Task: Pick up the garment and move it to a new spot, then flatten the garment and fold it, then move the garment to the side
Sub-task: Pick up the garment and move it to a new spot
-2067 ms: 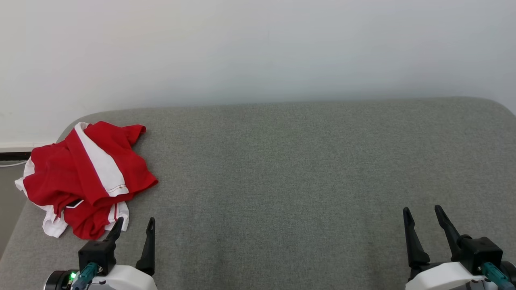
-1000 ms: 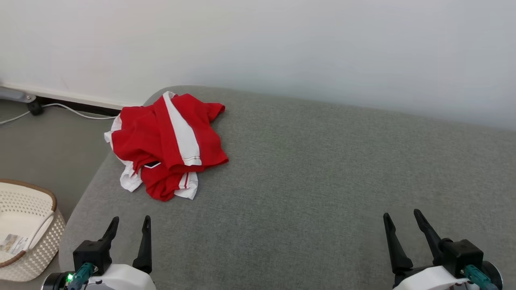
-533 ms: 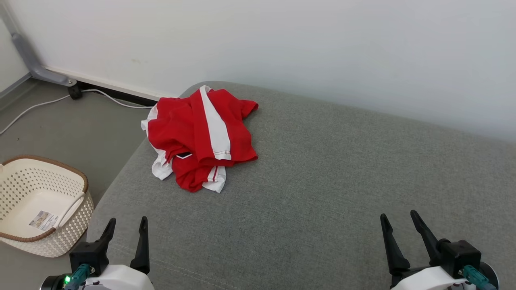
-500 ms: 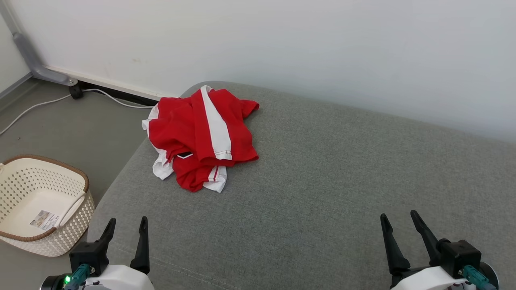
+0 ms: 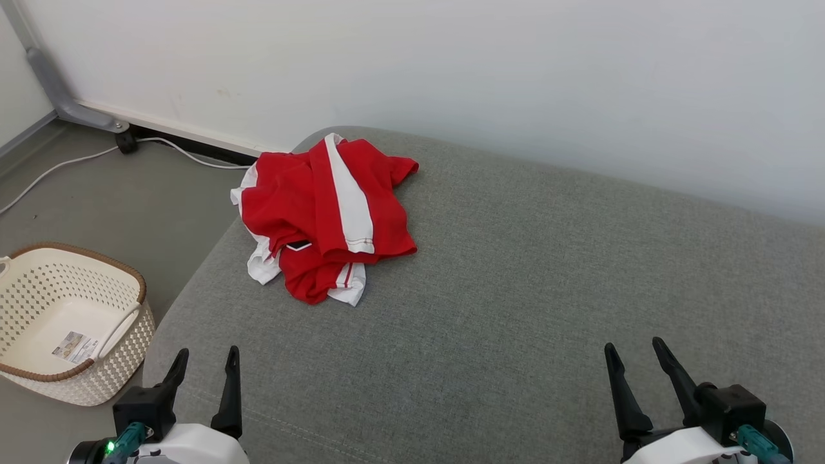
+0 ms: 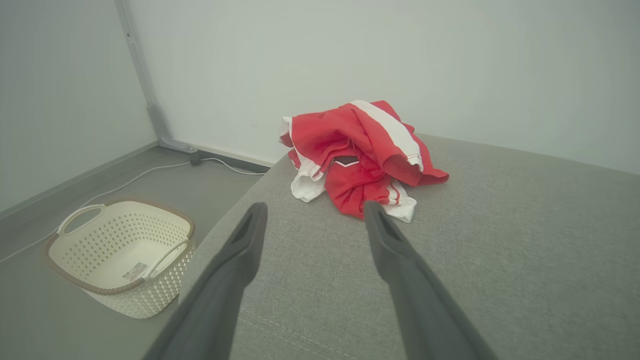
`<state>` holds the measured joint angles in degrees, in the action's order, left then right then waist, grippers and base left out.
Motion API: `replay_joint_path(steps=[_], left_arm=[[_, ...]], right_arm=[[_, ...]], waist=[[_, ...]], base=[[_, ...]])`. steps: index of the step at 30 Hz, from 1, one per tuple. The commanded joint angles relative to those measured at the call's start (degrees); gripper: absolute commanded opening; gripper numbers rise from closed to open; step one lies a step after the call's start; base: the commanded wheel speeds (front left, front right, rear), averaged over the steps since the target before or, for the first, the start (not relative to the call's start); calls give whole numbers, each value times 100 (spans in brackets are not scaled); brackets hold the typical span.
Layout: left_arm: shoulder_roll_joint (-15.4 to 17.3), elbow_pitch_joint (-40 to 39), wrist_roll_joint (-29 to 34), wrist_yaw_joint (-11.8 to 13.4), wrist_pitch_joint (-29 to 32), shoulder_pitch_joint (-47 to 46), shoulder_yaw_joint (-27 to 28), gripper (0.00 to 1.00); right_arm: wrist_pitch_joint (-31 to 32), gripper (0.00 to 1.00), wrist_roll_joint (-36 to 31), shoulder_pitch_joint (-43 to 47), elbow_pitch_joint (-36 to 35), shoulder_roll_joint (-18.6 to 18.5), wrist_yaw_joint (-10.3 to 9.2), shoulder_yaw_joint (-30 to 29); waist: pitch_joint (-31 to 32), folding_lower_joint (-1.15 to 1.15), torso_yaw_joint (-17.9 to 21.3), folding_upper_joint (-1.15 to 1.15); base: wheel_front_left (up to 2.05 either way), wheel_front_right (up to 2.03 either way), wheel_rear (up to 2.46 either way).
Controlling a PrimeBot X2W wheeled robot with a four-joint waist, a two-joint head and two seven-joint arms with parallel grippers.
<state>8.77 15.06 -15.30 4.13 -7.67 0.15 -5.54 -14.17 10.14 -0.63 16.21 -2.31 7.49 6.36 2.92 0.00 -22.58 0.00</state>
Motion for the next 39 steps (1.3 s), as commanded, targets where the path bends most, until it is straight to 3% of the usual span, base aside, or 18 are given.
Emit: replay_joint_path(steps=[1,13,20,29,39], left_arm=[[107,-181,-43,51,-70,-155,173,100],[100,-181,-230,-69,14,-189,104,100],[96,27,-479,-284,204,-514,73,100],[157,855,-1121,-864,619,-1872,125,100],[569,1740,-1760,-1133,1207,-3197,46,100]], right_arm=[[-83,100,22,-165,-112,-57,0,155],[-83,100,-8,-206,-116,-57,0,202],[-83,100,-132,-288,-134,-57,0,275],[-83,100,-407,-687,-279,-57,0,320],[-83,100,-434,-1026,-436,-57,0,356]], waist=[[-6,0,6,0],[-89,0,40,0],[-325,0,176,0],[-1103,0,596,0],[-1687,0,1051,0]], base=[[0,0,0],[0,0,0],[0,0,0],[0,0,0],[0,0,0]])
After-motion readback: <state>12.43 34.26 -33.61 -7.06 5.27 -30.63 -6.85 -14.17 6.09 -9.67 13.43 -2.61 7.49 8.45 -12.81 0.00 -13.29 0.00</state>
